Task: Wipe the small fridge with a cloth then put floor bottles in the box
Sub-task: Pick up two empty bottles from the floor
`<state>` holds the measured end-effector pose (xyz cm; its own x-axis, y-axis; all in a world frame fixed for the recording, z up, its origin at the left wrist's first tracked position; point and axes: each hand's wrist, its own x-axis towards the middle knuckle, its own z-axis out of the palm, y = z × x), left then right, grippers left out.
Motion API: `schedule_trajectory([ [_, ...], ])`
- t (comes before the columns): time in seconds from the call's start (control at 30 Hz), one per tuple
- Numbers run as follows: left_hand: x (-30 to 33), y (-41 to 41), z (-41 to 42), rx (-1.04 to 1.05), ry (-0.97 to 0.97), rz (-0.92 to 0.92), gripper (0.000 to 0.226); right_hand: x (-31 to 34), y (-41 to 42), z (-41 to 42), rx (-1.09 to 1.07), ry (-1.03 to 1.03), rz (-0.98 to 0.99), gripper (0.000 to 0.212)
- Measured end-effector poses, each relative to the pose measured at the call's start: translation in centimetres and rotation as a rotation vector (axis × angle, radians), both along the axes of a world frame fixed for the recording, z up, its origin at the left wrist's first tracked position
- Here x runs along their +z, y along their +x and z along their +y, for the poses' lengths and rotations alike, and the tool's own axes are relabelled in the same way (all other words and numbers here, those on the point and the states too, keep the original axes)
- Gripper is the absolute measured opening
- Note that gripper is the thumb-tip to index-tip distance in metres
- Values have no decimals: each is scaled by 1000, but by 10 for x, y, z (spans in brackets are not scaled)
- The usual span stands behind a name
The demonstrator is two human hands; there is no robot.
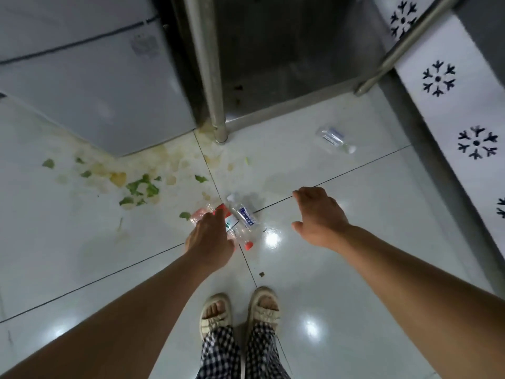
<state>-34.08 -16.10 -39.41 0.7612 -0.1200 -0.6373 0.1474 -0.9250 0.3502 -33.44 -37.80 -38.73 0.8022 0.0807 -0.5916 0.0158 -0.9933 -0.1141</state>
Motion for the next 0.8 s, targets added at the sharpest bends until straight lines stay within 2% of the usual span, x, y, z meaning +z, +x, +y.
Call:
schedule_trajectory([
  [0.17, 36, 13, -38, -86, 20, -32, 50, 40, -4, -50, -39, -31, -52, 59],
  [0.37, 52, 21, -113, -185, 72, 4, 49, 57, -16, -143, -46, -93, -62, 55],
  [0.67, 56, 20, -282, -115, 47, 23, 55, 55, -13, -309, 46, -92, -16, 55],
  [0.8, 51, 24, -338, -77, 52, 10, 52, 48, -4, -356, 45, -103, 1, 53],
])
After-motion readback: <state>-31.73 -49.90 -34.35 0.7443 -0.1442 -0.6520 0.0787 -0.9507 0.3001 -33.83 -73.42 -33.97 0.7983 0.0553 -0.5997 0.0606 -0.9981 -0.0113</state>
